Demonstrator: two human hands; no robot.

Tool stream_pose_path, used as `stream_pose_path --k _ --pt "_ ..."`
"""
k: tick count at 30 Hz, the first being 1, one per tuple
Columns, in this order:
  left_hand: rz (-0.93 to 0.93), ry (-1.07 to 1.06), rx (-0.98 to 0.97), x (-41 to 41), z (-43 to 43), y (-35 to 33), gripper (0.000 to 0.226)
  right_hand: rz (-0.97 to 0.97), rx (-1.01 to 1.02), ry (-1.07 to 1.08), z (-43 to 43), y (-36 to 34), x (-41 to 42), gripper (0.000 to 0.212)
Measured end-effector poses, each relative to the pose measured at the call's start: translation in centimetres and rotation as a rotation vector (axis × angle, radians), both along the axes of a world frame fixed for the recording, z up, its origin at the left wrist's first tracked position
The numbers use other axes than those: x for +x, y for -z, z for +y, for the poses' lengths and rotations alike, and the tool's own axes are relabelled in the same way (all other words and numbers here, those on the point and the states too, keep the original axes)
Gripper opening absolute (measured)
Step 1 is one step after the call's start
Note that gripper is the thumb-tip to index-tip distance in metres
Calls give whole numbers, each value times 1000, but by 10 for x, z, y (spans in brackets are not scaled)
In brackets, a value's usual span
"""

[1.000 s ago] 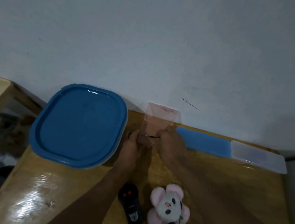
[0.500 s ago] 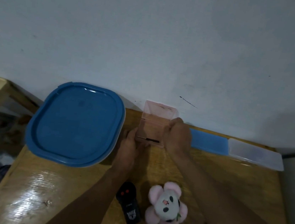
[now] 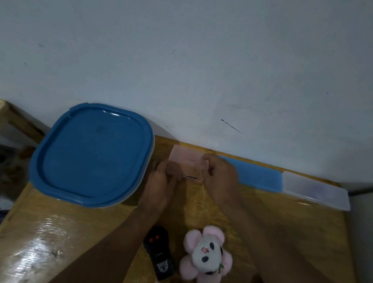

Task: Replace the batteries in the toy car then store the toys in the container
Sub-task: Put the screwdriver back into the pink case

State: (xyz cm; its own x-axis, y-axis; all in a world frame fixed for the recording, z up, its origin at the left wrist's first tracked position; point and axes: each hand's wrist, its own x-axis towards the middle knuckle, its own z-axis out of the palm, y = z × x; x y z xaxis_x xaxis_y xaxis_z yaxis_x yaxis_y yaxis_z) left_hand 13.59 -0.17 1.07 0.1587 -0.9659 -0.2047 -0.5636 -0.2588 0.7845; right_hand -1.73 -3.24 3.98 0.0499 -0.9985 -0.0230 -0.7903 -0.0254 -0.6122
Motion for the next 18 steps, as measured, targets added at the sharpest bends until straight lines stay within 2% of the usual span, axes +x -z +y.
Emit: stream_pose_path --k 4,8,9,12,14,16,18 --pt "73 4 -61 0 6 -5 32 209 82 -158 14 8 -1 41" --pt "89 -13 -68 1 7 -7 29 248 113 -167 19 18 3 33" --pt "88 -19 -75 0 7 -7 27 204 134 -133 18 20 3 31" --pt "60 -51 -88 -2 5 -4 31 -102 265 55 16 18 6 20" --pt "67 -58 -109 -4 3 -3 34 -144 266 88 13 15 7 11" --pt "96 -68 -137 -6 1 -5 37 -227 255 130 10 16 8 13" --pt "77 -93 -135 -8 -2 -4 30 -218 228 136 7 20 10 13"
